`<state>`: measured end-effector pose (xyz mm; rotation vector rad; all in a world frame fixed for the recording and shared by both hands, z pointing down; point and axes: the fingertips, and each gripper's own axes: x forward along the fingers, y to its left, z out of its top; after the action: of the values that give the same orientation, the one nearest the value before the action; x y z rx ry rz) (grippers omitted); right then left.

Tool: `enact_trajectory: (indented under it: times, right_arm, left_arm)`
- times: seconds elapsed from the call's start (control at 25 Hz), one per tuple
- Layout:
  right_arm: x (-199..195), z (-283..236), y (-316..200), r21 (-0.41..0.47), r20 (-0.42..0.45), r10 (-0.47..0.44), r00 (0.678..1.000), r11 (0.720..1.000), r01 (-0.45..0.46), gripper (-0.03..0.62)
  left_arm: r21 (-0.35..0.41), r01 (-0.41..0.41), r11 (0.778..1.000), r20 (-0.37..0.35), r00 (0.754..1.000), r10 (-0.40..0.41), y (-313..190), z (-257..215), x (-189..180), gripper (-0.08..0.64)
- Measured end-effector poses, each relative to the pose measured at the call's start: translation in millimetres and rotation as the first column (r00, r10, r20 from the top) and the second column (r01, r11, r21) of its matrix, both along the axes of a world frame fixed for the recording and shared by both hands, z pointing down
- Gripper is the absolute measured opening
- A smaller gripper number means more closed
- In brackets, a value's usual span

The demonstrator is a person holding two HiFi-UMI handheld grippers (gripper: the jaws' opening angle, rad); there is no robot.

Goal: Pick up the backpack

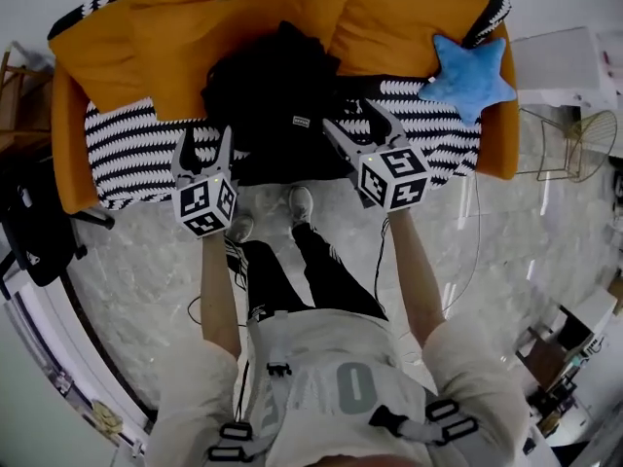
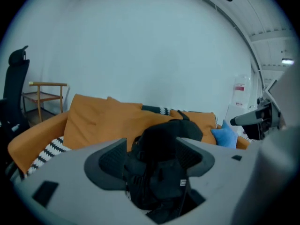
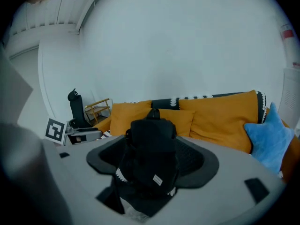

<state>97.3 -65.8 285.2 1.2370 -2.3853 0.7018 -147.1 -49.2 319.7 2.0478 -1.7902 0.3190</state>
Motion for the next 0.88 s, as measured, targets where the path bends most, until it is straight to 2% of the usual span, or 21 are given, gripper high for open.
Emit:
enact_trajectory:
  times: [0.2,0.32,0.44,0.52,0.68,0.88]
  right_arm:
    - [22.6,90.2,-26.4,-0.082,-0.014,0.013,1.000,0.997,-0.015,0.317]
    - [22.5,142.9,-32.1,-0.142,0.001,0.029,1.000,0.989,-0.029,0.314]
    - [18.9,190.6,-31.4,-0.194,0.000,0.003,1.000,0.981,-0.003,0.316]
    - [12.7,219.5,-23.5,-0.229,-0.031,-0.039,0.999,0.973,0.031,0.319]
    - [6.9,268.5,-8.9,-0.283,-0.099,-0.090,0.991,0.957,0.059,0.327]
    - [2.9,303.8,1.9,-0.339,-0.095,-0.100,0.990,0.939,0.063,0.330]
  left_arm:
    - [-0.058,0.007,0.998,-0.021,1.000,-0.008,-16.4,86.8,5.9,0.332]
    - [-0.103,-0.025,0.994,-0.011,1.000,0.024,-17.5,137.9,4.6,0.335]
    - [-0.144,-0.020,0.989,-0.040,0.999,0.014,-19.0,181.8,2.7,0.334]
    - [-0.172,-0.020,0.985,-0.057,0.998,0.010,-16.0,205.2,1.1,0.334]
    - [-0.210,-0.052,0.976,-0.047,0.998,0.043,-12.2,238.6,3.8,0.335]
    - [-0.310,-0.088,0.947,-0.075,0.995,0.068,-10.1,278.1,12.2,0.334]
